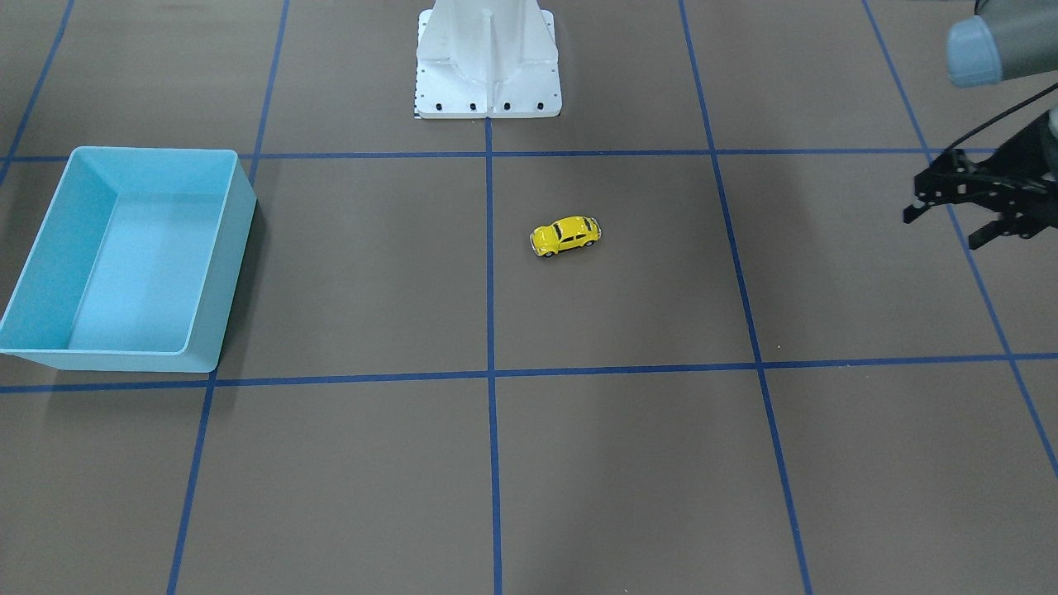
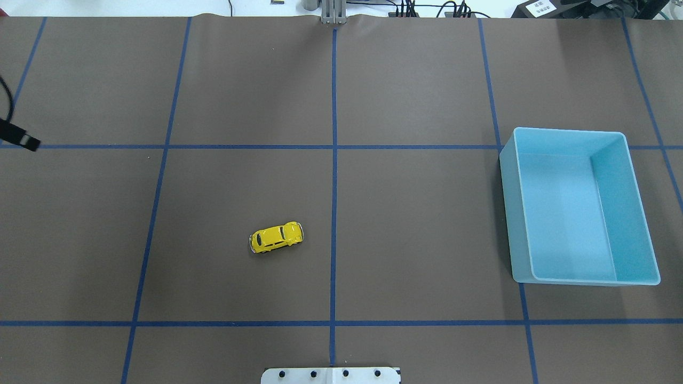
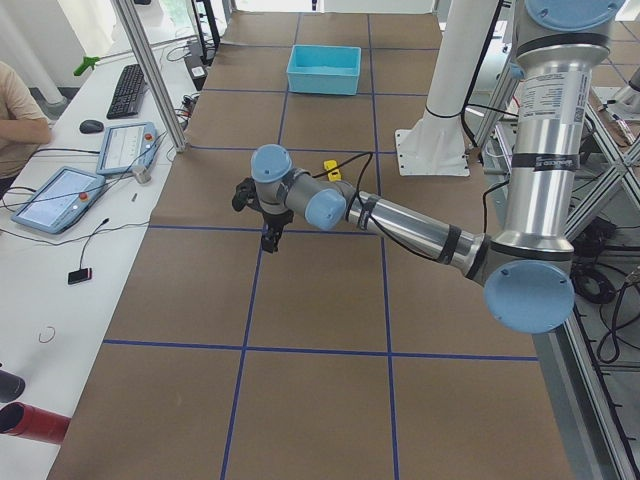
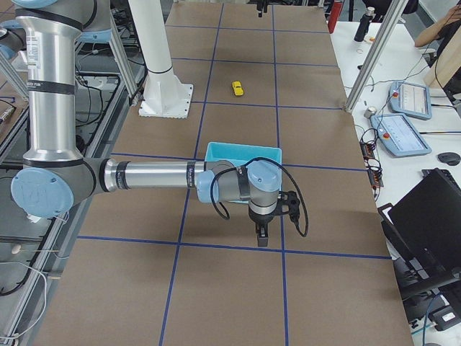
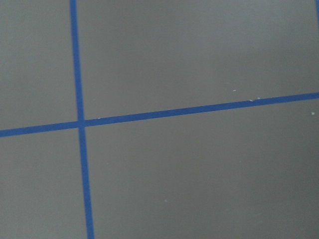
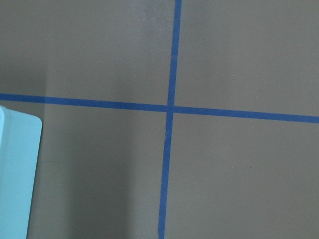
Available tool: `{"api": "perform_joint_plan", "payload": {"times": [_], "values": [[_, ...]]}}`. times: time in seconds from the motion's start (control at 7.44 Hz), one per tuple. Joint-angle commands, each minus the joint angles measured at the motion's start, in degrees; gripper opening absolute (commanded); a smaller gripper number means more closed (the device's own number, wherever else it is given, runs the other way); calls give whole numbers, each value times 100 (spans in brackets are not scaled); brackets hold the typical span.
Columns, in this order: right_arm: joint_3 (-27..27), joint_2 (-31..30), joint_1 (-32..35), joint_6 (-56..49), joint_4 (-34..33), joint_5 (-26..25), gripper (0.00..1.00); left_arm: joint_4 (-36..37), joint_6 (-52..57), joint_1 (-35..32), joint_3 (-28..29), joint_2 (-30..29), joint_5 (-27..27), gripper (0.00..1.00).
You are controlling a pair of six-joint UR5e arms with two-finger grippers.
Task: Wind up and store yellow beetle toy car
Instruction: 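Reach the left gripper down over the yellow beetle toy car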
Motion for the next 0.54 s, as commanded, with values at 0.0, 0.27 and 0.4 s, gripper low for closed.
{"api": "perform_joint_plan", "payload": {"times": [0.0, 0.27, 0.4], "values": [[2, 0, 3, 0, 0, 0, 100, 3, 17, 1269, -185, -1016, 465, 100], [2, 0, 3, 0, 0, 0, 100, -49, 43, 2501, -195, -1607, 1212, 100], [-7, 0, 3, 0, 0, 0, 100, -32, 35, 3036, -203, -1871, 1416, 100]]}}
